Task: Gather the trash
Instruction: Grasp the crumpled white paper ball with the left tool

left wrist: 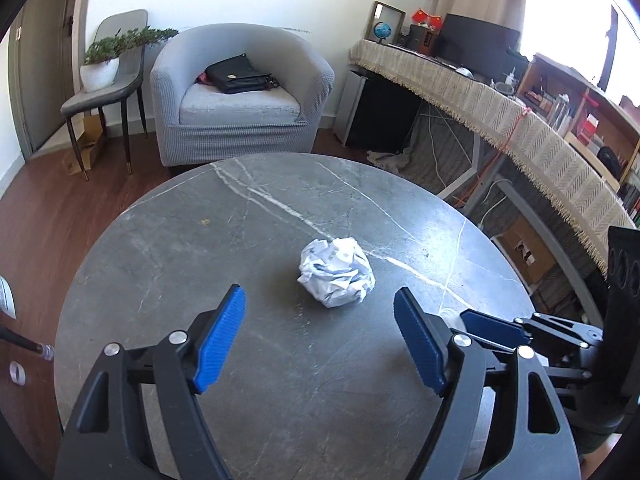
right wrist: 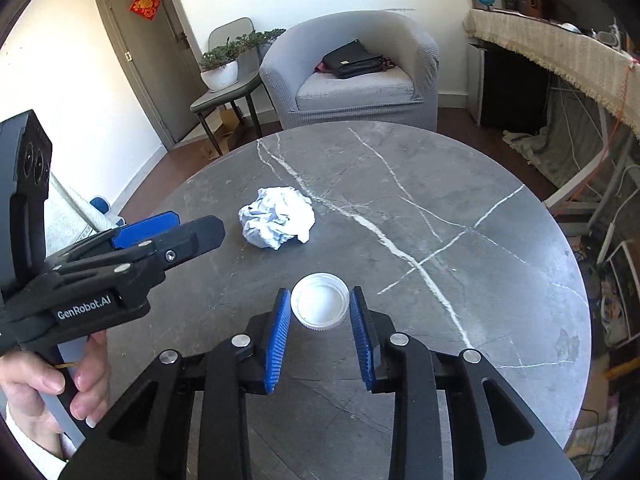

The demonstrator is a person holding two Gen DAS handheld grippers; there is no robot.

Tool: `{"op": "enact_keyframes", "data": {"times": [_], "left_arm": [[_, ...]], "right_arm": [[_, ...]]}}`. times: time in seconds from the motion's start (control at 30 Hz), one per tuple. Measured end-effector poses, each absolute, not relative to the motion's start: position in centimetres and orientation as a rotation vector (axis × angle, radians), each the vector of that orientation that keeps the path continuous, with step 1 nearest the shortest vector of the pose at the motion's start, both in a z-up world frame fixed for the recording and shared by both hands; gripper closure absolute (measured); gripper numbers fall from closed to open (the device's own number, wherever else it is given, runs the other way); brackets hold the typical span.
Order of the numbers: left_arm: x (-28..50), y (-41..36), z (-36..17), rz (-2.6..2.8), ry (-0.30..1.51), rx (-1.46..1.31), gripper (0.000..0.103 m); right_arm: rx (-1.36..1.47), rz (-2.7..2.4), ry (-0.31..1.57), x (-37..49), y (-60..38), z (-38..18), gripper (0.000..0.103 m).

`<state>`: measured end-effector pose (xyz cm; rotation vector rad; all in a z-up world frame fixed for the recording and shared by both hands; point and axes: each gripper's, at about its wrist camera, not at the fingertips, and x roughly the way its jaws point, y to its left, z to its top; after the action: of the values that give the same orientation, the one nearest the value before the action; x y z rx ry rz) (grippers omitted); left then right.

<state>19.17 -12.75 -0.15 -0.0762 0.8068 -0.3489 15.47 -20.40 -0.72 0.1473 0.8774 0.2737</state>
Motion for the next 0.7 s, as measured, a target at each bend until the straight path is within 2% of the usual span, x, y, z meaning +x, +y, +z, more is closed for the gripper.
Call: {"op": "enact_keyframes", "data": {"times": [0.6, 0.67, 0.7], "left_arm": [[23.3, -17.3, -2.6, -0.311, 0.884, -0.006, 0.025], [23.7, -17.3, -2.8, -0.299, 0.896, -0.002, 0.031], [23.8, -17.3, -3.0, -0.292, 0.902, 0.006, 0.041]], "right_arm": [[0.255, 0.268, 0.858, 14.6, -25.5, -0.2, 0.072], [0.253, 0.272, 0.860, 14.6, -25.5, -0.3, 0.072], [0.252, 0.273, 0.860, 14.6, -25.5, -0.3, 0.072]]}}
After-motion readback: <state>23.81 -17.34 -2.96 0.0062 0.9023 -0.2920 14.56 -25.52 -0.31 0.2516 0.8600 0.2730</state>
